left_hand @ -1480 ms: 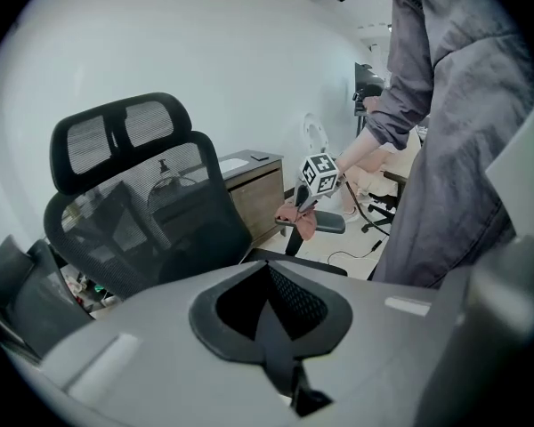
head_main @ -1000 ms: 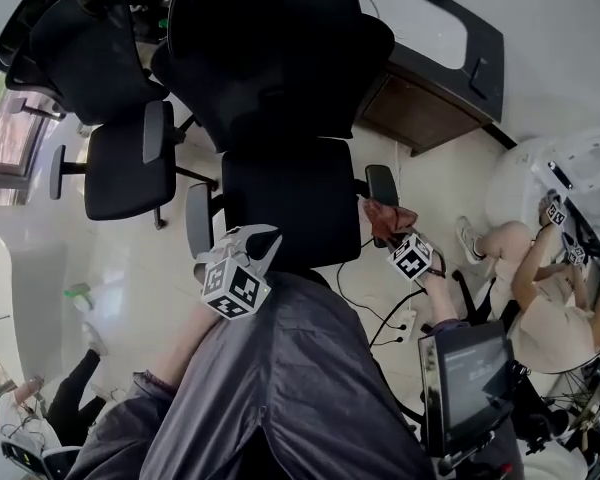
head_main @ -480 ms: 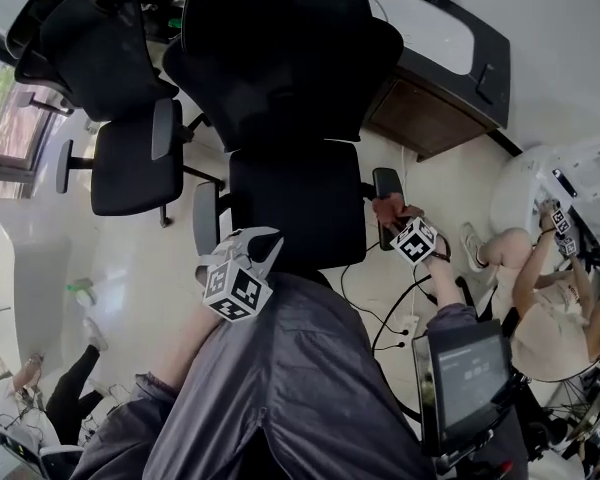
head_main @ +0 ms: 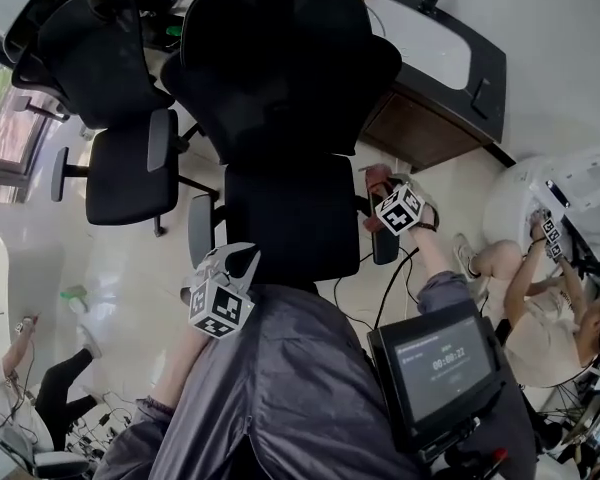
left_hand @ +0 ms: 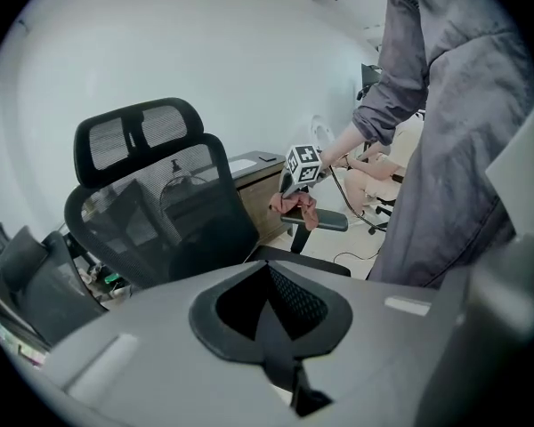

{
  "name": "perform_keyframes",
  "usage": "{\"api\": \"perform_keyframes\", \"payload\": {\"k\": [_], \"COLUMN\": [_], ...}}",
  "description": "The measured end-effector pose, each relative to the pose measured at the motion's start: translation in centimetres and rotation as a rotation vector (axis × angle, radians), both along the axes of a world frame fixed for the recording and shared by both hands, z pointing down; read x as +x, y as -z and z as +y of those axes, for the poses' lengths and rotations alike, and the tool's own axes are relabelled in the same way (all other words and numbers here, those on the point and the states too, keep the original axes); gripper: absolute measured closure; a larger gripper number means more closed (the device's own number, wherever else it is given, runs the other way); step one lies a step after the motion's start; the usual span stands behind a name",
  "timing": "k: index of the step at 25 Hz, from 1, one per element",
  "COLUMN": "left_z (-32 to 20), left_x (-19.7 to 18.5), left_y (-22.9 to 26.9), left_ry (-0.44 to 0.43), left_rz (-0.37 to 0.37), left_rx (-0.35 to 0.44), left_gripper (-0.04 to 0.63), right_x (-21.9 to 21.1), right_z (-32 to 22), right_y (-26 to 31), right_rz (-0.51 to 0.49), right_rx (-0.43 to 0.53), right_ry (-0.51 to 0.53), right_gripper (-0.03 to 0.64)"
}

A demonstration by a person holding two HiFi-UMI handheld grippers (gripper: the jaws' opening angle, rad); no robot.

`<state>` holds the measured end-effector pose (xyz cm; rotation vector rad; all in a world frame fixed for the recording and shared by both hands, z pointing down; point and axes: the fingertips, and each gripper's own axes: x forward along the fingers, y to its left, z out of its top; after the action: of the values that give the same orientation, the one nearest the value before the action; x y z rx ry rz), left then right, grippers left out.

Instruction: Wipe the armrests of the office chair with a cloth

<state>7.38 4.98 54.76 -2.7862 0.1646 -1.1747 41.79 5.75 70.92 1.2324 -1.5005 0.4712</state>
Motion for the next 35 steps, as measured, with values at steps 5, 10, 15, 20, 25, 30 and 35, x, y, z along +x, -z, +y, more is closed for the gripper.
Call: {"api": "perform_keyframes", "payload": {"k": [5, 10, 15, 20, 25, 30, 35], "left_z": [-0.1, -0.2, -0.3, 0.1, 1.1, 1.7, 1.4], "left_x": [-0.1, 0.0, 0.8, 1.8, 2.2, 2.7, 2.3], "left_y": [0.3, 0.4, 0.2, 0.1, 0.5, 0.2, 0.2], "left_ry": [0.010, -0.007, -0.045, -0.089, -0.149, -0.165, -0.154], "left_rz": [0.002, 0.006, 0.018, 0.036, 0.054, 0.053, 0.045], "left_rx": [0.005, -0.004, -0.011, -0.017, -0.020, -0.027, -0.027], "left_gripper": [0.578, 0.578, 0.578, 0.578, 0.578, 0.578, 0.578], "right_x": [0.1, -1.5, -4.0, -6.3, -8.7, -6.7, -3.9], "right_z": [1.3, 5.4, 9.4, 13.7, 17.6, 16.1, 11.7], "right_y": [-3.5, -5.2, -4.6, -4.4, -4.1, -3.6, -3.5], "right_rz": [-0.021, -0.095, -0.129, -0.167, -0.221, -0.192, -0.130], "right_rx": [-0.109, -0.193, -0.209, -0.235, -0.298, -0.267, -0.239], "right_ry": [-0.021, -0.072, -0.081, -0.110, -0.141, -0.152, -0.130], "right_gripper": [0.571, 0.571, 0.571, 0.571, 0.571, 0.571, 0.571]}}
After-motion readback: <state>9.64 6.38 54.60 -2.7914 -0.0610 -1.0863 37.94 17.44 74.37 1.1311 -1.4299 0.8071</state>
